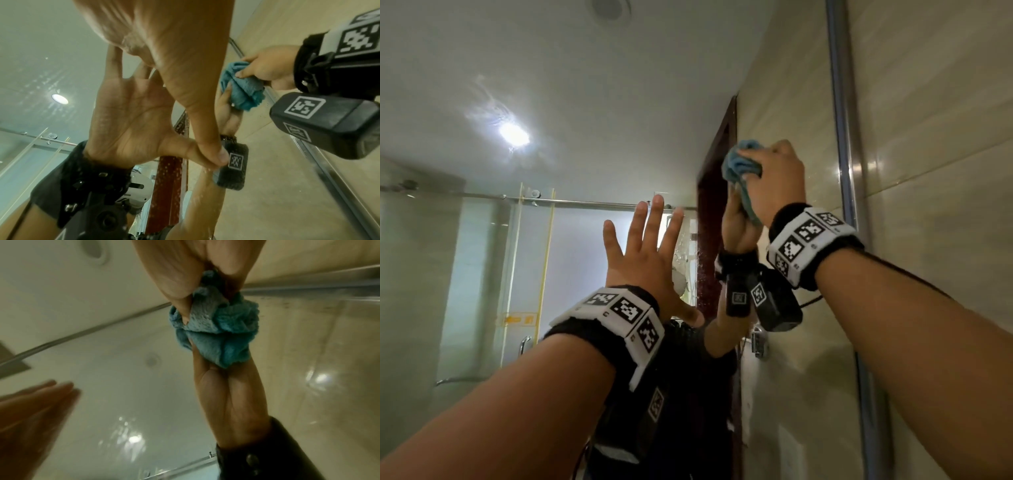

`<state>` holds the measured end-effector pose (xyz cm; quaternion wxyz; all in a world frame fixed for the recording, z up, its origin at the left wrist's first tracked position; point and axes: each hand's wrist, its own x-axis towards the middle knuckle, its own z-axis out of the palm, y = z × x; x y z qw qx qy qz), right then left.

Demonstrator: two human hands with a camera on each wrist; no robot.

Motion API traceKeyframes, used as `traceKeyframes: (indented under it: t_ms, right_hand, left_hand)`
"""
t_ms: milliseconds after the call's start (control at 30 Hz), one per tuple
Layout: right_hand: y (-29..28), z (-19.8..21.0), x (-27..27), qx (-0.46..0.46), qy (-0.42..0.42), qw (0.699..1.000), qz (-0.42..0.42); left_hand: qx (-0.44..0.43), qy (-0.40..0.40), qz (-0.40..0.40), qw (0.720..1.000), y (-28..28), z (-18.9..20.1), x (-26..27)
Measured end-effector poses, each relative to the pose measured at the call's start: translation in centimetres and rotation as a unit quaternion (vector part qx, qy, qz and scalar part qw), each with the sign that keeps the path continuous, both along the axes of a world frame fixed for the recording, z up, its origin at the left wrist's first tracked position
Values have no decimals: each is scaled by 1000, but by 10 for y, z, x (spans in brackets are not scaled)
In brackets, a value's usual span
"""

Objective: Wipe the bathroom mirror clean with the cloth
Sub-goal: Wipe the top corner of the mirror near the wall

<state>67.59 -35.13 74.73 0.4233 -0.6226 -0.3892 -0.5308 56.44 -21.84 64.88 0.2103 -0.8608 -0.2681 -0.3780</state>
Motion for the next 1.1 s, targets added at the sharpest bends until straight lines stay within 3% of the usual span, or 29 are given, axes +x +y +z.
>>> traceKeyframes:
  t_ms: [67,100,200,267,300,400,467,633,700,800,867,1000,1100]
  right_hand:
    - [-6,-6,8,53,54,997,-23]
    - [-2,-18,5,36,48,998,-22]
    - [11,-60,-10,-89,-40,995,1]
    - [7,-59,-6,-117,-92,989,-8]
    - [0,-48,2,-90,-87,992,-8]
    - [-25,-15,33,67,49,996,-32]
    - [-24,-19,39,89,74,992,-45]
    - [-6,-61,11,-94,-69,993,-34]
    - [-24,-38,24,-32,-13,999,-8]
    - [-43,-20,40,132,72,988,-19]
    - [-32,-35,36,107,66,992,-6]
    - [-21,-57,26,-6,-30,1000,4]
    - [-53,-28,51,86,55,995,18]
  left_hand:
    - [-1,3,0,1000,-1,0,-1]
    - [-2,2,-1,1000,-1,0,-2]
    - [-5,1,2,1000,-2,1,-1]
    - [-8,3,6,1000,-3,1,-1]
    - [-8,3,7,1000,-4,1,-2]
    - [-11,6,4,1000,-5,2,-2]
    - [-15,7,1,1000,-5,2,-2]
    - [-16,10,3,1000,-4,2,-1]
    - [-16,11,-1,1000,-4,1,0]
    - [-9,6,-1,1000,-2,2,-1]
    - [-9,4,-4,1000,-1,1,-1]
    - [-8,3,-4,1000,-1,0,-1]
    - [-4,1,1,1000,-2,0,-1]
